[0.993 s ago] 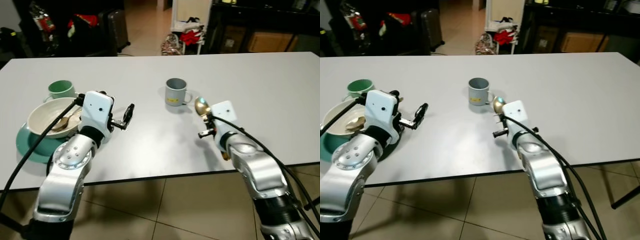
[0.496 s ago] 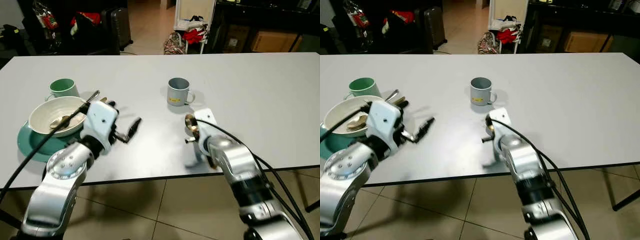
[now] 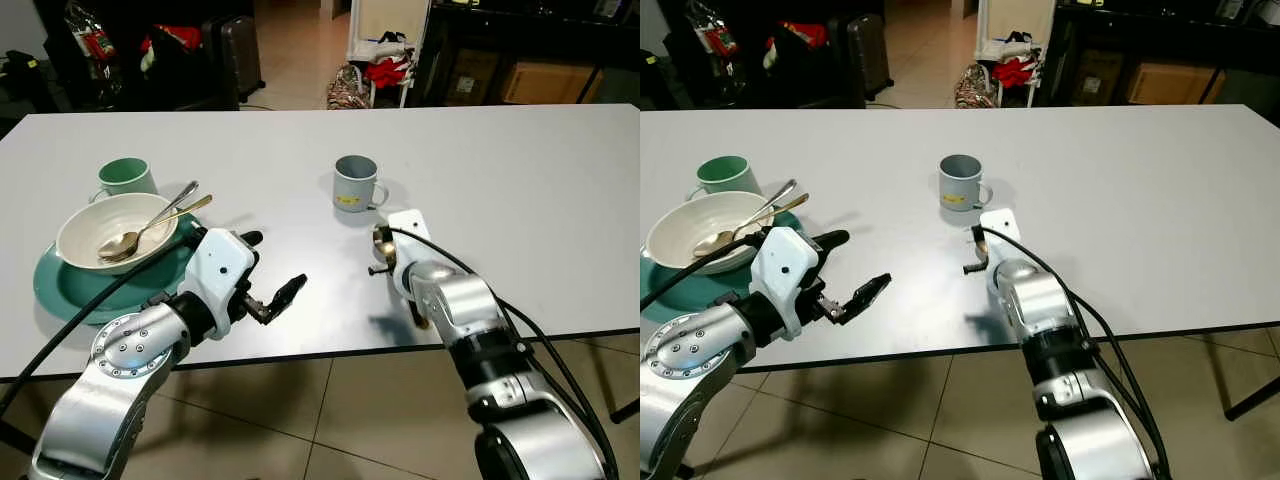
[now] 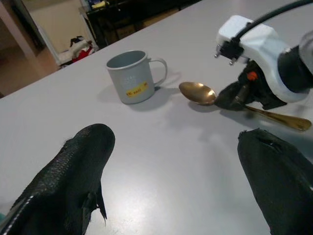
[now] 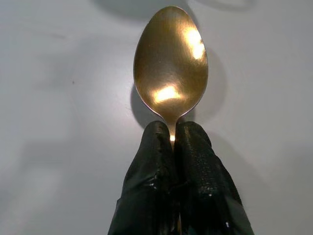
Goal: Setting the table
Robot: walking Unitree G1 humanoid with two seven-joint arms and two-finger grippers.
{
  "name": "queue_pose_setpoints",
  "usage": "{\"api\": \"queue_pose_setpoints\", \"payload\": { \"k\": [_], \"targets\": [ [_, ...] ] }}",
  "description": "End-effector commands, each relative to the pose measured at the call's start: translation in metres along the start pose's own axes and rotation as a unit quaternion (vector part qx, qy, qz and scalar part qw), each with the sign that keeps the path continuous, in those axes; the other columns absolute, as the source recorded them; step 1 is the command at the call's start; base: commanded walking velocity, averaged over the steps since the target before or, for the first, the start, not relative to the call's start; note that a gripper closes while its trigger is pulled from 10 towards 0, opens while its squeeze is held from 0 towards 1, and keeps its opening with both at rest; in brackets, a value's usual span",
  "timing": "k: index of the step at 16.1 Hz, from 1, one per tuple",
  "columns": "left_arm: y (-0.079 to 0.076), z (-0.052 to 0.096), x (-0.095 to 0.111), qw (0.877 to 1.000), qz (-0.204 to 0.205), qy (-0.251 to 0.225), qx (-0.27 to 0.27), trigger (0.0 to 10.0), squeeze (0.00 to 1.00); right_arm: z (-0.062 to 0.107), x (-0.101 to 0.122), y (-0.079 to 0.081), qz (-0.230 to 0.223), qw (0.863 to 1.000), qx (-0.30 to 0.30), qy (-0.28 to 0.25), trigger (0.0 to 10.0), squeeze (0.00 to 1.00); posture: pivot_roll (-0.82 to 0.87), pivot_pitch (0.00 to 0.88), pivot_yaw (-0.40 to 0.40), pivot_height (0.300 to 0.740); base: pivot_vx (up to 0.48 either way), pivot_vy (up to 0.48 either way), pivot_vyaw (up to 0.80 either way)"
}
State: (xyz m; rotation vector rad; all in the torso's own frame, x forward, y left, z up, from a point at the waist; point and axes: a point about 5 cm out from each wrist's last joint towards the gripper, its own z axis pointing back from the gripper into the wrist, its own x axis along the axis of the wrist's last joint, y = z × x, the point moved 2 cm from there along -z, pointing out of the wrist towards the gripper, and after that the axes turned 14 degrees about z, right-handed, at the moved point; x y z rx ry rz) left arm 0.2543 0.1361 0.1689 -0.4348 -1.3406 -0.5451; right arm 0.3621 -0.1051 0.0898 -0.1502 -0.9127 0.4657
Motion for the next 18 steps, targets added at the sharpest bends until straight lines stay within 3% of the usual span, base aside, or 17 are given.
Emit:
{"api": "queue_pose_setpoints", "payload": {
  "k": [1,6,11,12,15,17,18],
  "targets": [
    [-0.003,0.002,0.004,1.000,-0.005,0.000,-0.011,10.0,0.46,-0.001,0.005,0.002,-0.003,1.000,0.003,-0.007,10.0,0.00,0.02,0.002,0.013,0.740,0.000,0.000,0.00],
    [-0.003,0.004,0.002,1.000,-0.003,0.014,-0.023,10.0,0.45,-0.007,0.008,0.011,-0.009,1.000,0.010,0.000,10.0,0.00,0.02,0.009,0.021,0.740,0.000,0.000,0.00],
    [-0.006,0.004,0.001,0.999,0.004,0.019,-0.032,10.0,0.46,-0.010,0.006,0.009,-0.016,1.000,0.006,0.005,10.0,0.00,0.02,0.010,0.017,0.740,0.000,0.000,0.00],
    [-0.006,0.005,0.000,0.999,0.007,0.023,-0.034,10.0,0.46,-0.011,0.006,0.009,-0.017,1.000,0.006,0.006,10.0,0.15,0.02,0.010,0.017,0.740,0.000,0.000,0.00],
    [0.000,0.006,-0.005,0.999,0.006,0.038,-0.027,10.0,0.45,-0.013,0.006,0.010,-0.018,1.000,0.007,0.007,10.0,0.16,0.02,0.010,0.018,0.740,0.000,0.000,0.00],
    [0.002,0.007,-0.005,0.999,0.004,0.041,-0.025,10.0,0.46,-0.013,0.005,0.010,-0.019,1.000,0.007,0.008,10.0,0.51,0.02,0.010,0.018,0.740,0.000,0.000,0.00],
    [0.003,0.007,-0.006,0.999,0.002,0.043,-0.023,10.0,0.46,-0.013,0.006,0.010,-0.019,1.000,0.007,0.008,10.0,0.53,0.02,0.010,0.018,0.740,0.000,0.000,0.00]
  ]
}}
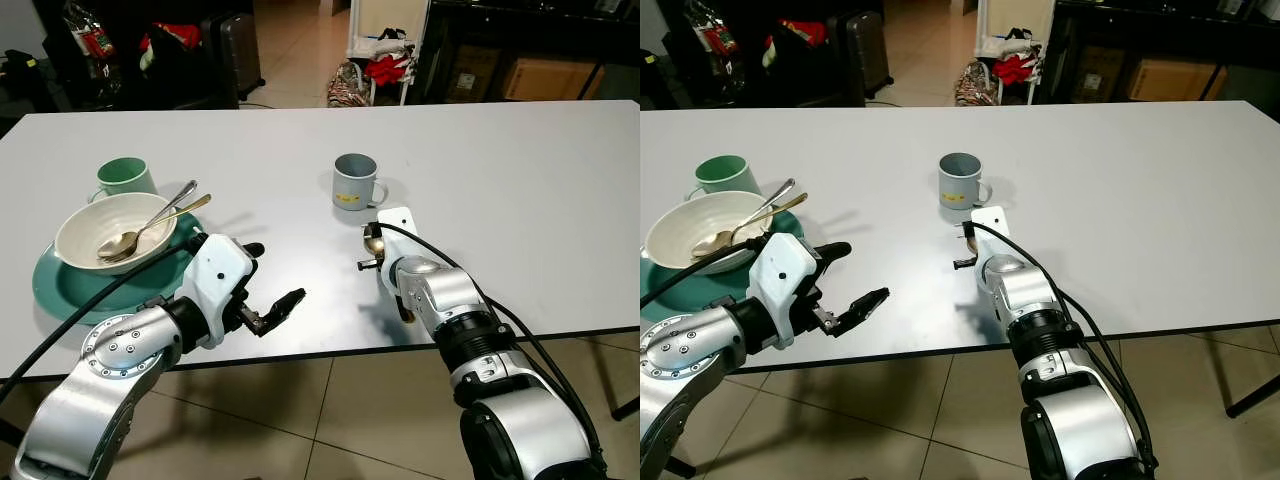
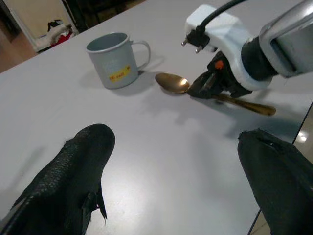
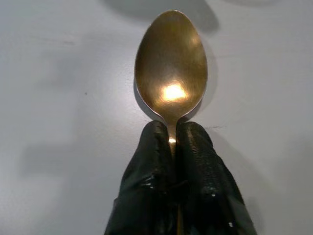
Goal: Setting the table
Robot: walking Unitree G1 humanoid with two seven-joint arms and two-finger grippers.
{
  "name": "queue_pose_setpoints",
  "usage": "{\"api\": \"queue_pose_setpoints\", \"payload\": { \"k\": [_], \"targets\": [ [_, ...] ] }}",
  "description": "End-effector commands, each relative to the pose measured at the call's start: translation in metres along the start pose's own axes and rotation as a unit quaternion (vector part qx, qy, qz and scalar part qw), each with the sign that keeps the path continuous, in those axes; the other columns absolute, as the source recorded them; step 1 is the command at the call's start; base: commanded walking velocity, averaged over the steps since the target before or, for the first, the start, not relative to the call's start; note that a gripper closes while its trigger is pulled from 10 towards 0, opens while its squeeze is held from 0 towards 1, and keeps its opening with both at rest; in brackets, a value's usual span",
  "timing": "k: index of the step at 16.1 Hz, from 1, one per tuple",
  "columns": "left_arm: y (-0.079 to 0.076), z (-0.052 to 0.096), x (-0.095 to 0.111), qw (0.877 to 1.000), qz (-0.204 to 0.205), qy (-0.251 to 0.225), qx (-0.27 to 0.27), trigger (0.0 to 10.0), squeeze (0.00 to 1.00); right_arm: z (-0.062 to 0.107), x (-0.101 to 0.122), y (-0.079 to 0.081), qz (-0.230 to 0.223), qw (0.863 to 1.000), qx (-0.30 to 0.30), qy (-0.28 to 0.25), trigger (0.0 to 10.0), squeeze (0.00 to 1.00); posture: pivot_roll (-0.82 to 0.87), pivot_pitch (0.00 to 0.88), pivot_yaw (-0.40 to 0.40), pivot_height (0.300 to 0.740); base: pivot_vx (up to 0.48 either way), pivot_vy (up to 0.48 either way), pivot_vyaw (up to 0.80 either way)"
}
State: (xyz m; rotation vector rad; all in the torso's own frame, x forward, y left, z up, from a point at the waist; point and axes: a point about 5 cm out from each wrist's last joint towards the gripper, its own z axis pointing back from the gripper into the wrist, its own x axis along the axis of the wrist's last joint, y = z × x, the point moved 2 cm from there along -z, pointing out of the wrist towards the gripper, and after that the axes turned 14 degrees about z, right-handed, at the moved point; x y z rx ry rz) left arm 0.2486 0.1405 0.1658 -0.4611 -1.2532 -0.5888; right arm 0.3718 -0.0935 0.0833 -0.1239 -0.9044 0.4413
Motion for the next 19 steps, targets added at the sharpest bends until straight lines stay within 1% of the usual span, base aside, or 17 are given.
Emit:
{"api": "queue_pose_setpoints", "payload": {
  "k": [1,2,3,4,5,8,9,10,11,12,13,14,15,16,17,18,19],
  "targets": [
    [0.005,0.001,-0.002,1.000,-0.004,0.010,0.010,10.0,0.46,-0.001,0.000,0.001,-0.003,1.000,0.001,0.005,10.0,0.56,0.02,0.010,0.018,0.740,0.000,0.000,0.00],
    [0.007,0.002,-0.004,1.000,-0.008,0.018,0.014,10.0,0.46,-0.001,0.000,0.000,-0.004,1.000,0.000,0.005,10.0,0.73,0.02,0.011,0.019,0.740,0.000,0.000,0.00],
    [0.008,0.003,-0.006,1.000,-0.009,0.023,0.015,10.0,0.46,-0.002,0.000,0.000,-0.004,1.000,0.000,0.005,10.0,0.76,0.02,0.011,0.019,0.740,0.000,0.000,0.00],
    [0.009,0.004,-0.010,0.999,-0.012,0.035,0.020,10.0,0.45,-0.001,0.000,0.000,-0.005,1.000,0.000,0.006,10.0,0.98,0.02,0.011,0.018,0.740,0.000,0.000,0.00],
    [0.011,0.005,-0.012,0.999,-0.012,0.041,0.023,10.0,0.46,-0.002,0.000,-0.001,-0.005,1.000,0.000,0.006,10.0,1.00,0.02,0.011,0.018,0.740,0.000,0.000,0.00],
    [0.012,0.005,-0.011,0.999,-0.010,0.037,0.024,10.0,0.45,-0.001,0.003,-0.002,-0.008,1.000,-0.001,0.000,10.0,1.00,0.02,0.010,0.020,0.740,0.000,0.000,0.00],
    [0.011,0.004,-0.008,0.999,-0.008,0.029,0.022,10.0,0.45,0.004,0.009,-0.006,0.003,1.000,-0.005,-0.013,10.0,1.00,0.02,0.011,0.019,0.740,0.000,0.000,0.00],
    [0.011,0.004,-0.005,1.000,-0.004,0.020,0.021,10.0,0.45,0.011,0.016,-0.011,0.012,1.000,-0.008,-0.028,10.0,1.00,0.02,0.010,0.018,0.740,0.000,0.000,0.00],
    [0.011,0.005,-0.001,1.000,0.007,0.006,0.019,10.0,0.45,0.022,0.022,-0.018,0.012,0.999,-0.009,-0.042,10.0,1.00,0.02,0.010,0.018,0.740,0.000,0.000,0.00],
    [0.011,0.006,0.005,0.999,0.033,-0.018,0.017,10.0,0.45,0.033,0.028,-0.025,0.009,0.998,-0.013,-0.060,10.0,1.00,0.02,0.008,0.025,0.740,0.000,0.000,0.00],
    [0.012,0.009,0.016,0.996,0.067,-0.055,0.018,10.0,0.46,0.059,0.040,-0.039,0.005,0.994,-0.025,-0.104,10.0,1.00,0.01,0.007,0.033,0.740,0.000,0.000,0.00],
    [0.013,0.010,0.018,0.995,0.074,-0.063,0.020,10.0,0.46,0.068,0.043,-0.042,0.005,0.992,-0.028,-0.120,10.0,1.00,0.01,0.007,0.036,0.740,0.000,0.000,0.00],
    [0.018,0.012,0.019,0.995,0.063,-0.069,0.042,10.0,0.46,0.087,0.053,-0.048,0.012,0.980,-0.034,-0.195,10.0,1.00,0.00,0.003,0.046,0.740,0.000,0.000,0.00],
    [0.028,0.011,0.020,0.990,0.044,-0.075,0.111,10.0,0.46,0.108,0.056,-0.052,0.020,0.956,-0.051,-0.288,10.0,1.00,-0.01,0.006,0.059,0.740,0.000,0.000,0.00],
    [0.031,0.010,0.024,0.982,0.031,-0.094,0.162,10.0,0.47,0.119,0.044,-0.055,-0.024,0.949,-0.058,-0.309,10.0,1.00,-0.02,0.008,0.065,0.740,0.000,0.000,0.00],
    [0.031,0.009,0.026,0.978,0.028,-0.105,0.178,10.0,0.47,0.122,0.039,-0.058,-0.038,0.946,-0.069,-0.315,10.0,1.00,-0.02,0.008,0.066,0.740,0.000,0.000,0.49],
    [0.032,0.008,0.034,0.959,0.063,-0.149,0.233,10.0,0.47,0.131,0.027,-0.060,-0.056,0.936,-0.080,-0.337,10.0,1.00,-0.03,0.014,0.067,0.740,0.000,0.000,0.80]
  ]
}}
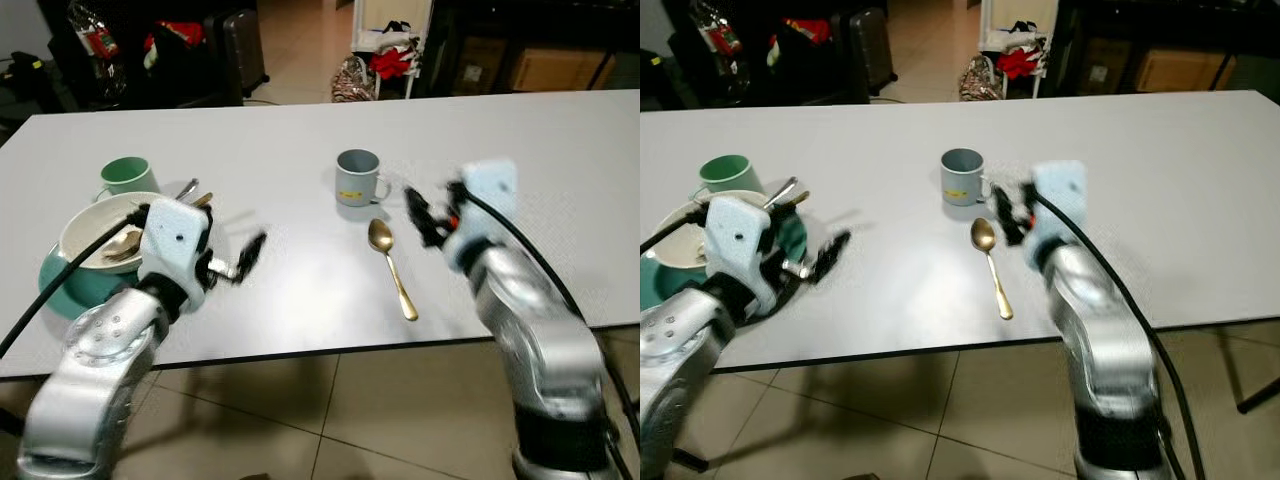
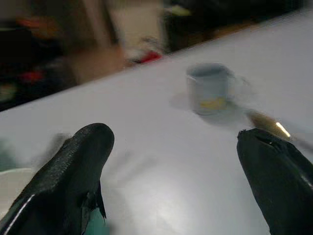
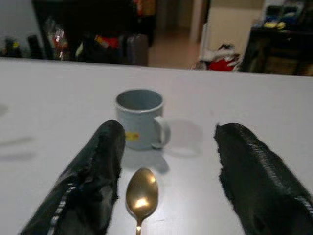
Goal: Setting the table
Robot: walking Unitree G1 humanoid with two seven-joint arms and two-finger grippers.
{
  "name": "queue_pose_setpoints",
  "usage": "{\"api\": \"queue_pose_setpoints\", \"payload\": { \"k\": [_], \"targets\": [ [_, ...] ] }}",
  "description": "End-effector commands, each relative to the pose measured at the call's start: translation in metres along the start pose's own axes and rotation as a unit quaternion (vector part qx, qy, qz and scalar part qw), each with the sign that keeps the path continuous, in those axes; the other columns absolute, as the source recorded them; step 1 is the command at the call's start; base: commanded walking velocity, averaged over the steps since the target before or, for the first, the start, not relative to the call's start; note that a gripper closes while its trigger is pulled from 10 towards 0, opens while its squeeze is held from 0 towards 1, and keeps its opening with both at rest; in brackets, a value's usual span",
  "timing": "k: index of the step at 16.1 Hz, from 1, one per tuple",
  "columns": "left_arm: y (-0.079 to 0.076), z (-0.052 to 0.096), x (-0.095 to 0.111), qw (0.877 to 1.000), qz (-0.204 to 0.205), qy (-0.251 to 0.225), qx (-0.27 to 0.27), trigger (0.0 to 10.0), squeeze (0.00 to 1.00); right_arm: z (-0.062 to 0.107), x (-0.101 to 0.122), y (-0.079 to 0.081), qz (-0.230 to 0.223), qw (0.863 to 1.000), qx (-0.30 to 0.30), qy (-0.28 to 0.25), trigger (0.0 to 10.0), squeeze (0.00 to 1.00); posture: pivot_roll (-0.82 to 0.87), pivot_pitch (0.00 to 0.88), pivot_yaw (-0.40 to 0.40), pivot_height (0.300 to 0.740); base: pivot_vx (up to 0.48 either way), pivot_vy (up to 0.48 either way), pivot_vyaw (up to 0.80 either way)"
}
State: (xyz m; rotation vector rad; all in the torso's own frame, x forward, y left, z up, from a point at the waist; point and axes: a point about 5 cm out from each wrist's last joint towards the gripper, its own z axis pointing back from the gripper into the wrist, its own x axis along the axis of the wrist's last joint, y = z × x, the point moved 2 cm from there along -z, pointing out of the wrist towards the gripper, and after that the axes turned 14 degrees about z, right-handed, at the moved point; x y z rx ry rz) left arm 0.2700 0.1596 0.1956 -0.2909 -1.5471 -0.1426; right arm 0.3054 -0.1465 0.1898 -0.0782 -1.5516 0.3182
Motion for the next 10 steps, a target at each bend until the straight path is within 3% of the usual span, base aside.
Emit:
{"api": "queue_pose_setpoints", "payload": {
  "k": [1,2,3,6,9,10],
  "targets": [
    [0.005,0.001,0.006,0.999,-0.008,-0.016,0.031,10.0,0.47,0.003,0.011,-0.003,-0.007,0.999,-0.007,-0.033,10.0,1.00,-0.03,0.014,0.067,0.740,0.000,0.000,0.80],
    [-0.001,0.000,0.010,0.999,-0.009,-0.027,0.040,10.0,0.45,0.015,0.006,-0.005,-0.006,0.999,-0.015,-0.041,10.0,1.00,-0.03,0.019,0.068,0.740,0.000,0.000,0.80],
    [-0.005,0.001,0.012,0.998,-0.042,-0.032,0.038,10.0,0.46,0.021,0.005,-0.006,0.013,0.998,-0.026,-0.047,10.0,1.00,-0.03,0.019,0.066,0.740,0.000,0.000,0.80],
    [-0.005,0.002,0.008,0.997,-0.054,-0.032,0.052,10.0,0.47,0.027,0.007,-0.005,0.034,0.997,-0.021,-0.070,10.0,1.00,-0.03,0.022,0.054,0.740,0.000,0.000,0.80],
    [-0.002,0.004,0.005,0.996,-0.041,-0.033,0.074,10.0,0.47,0.030,0.008,-0.003,0.028,0.995,-0.012,-0.092,10.0,1.00,-0.03,0.024,0.036,0.740,0.000,0.000,0.80],
    [-0.002,0.007,0.003,0.995,-0.044,-0.030,0.080,10.0,0.47,0.029,0.007,0.003,0.002,0.996,0.009,-0.093,10.0,1.00,-0.02,0.025,0.019,0.740,0.000,0.270,0.80]
  ]
}}
